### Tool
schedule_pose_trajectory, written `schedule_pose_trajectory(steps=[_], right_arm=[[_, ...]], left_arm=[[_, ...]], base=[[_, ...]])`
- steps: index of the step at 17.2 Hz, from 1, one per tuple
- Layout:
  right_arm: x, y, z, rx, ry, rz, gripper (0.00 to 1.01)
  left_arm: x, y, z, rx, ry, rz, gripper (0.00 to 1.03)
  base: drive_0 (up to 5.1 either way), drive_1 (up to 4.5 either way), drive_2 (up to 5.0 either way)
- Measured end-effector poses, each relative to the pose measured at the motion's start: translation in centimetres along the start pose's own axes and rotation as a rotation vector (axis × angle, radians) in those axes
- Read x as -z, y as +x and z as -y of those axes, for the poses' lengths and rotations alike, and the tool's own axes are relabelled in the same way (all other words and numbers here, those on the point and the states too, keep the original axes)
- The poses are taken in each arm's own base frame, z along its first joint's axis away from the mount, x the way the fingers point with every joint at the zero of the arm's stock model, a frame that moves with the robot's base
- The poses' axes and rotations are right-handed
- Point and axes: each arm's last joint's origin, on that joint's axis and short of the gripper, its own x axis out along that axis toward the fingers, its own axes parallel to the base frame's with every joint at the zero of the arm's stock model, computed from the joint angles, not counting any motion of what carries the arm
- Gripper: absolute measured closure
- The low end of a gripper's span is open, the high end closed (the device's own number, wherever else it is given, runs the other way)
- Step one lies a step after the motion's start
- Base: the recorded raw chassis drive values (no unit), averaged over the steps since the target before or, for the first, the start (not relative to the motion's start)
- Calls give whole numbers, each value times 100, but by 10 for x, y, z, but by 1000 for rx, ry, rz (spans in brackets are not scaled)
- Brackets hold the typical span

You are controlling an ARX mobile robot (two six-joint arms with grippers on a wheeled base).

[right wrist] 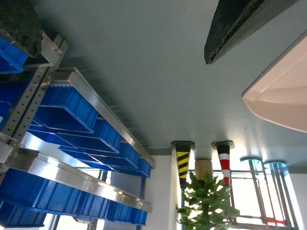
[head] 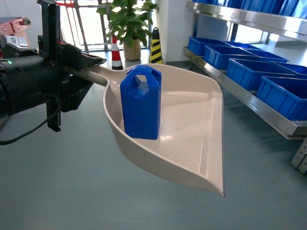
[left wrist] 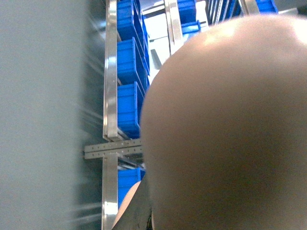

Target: Place part in tray to right shelf

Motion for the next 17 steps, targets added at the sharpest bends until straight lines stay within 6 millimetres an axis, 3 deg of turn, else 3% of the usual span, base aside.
schedule_pose_trajectory(steps=[17], right_arm=[[0, 0, 0, 0, 0, 0, 3]], left_arm=[[1, 0, 0, 2, 0, -6, 85]], base=[[-162, -162, -162]])
